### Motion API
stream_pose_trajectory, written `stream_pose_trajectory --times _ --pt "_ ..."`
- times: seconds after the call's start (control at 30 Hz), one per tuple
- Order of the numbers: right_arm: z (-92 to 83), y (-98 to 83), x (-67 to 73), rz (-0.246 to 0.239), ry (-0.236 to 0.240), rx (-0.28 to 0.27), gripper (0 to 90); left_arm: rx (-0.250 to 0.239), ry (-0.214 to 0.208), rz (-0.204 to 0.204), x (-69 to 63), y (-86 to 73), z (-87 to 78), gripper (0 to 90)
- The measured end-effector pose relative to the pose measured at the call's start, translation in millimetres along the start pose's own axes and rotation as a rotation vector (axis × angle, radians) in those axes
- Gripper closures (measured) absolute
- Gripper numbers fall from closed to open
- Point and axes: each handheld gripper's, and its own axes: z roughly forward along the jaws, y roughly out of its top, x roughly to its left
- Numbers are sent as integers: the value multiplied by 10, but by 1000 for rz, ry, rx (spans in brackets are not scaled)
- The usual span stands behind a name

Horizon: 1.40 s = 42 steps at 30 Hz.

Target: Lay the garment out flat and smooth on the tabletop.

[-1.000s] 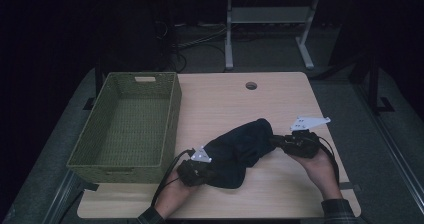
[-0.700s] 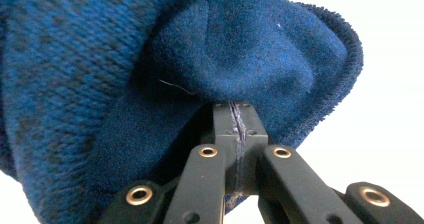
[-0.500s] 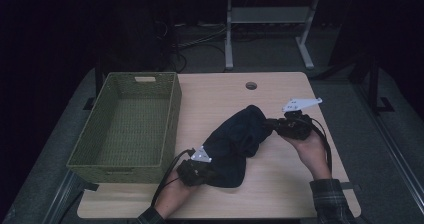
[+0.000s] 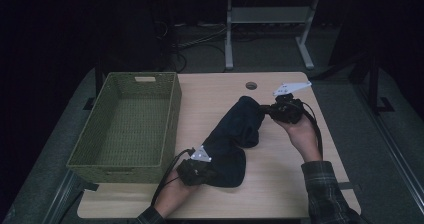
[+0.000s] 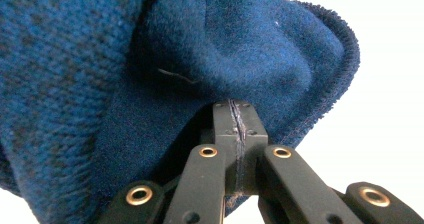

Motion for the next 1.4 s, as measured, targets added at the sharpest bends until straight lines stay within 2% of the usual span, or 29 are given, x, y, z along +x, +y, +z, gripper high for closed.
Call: stream_pose_trajectory --times 0.4,0.47,0.6,0.73,0.87,0.9,0.93,0.97,1.03,1.3,1.4 --pt "111 453 -131 -9 -86 -3 896 10 -3 5 12 8 -2 896" --pt "128 547 -152 -20 -98 -3 897 11 -18 1 18 9 0 896" --pt "186 742 -175 -36 -126 24 897 14 -38 3 9 16 11 897" --pt "330 879 -222 -52 -154 58 897 17 -47 9 -3 24 23 897" --pt "552 914 -305 -39 -151 96 897 20 -49 8 1 25 22 897" --pt "552 914 -305 -39 -151 96 897 20 -49 8 1 25 22 897" --pt "691 910 -345 -29 -147 116 897 16 -51 7 4 25 25 897" --pt "691 910 -345 -29 -147 116 897 19 -52 8 5 26 23 897" --pt "868 884 -381 -26 -147 141 897 20 -56 3 8 27 23 897" --pt "1259 769 -420 9 -125 193 894 23 -63 0 7 34 26 897" --pt "1342 741 -399 12 -104 195 836 23 -64 1 10 34 26 897"
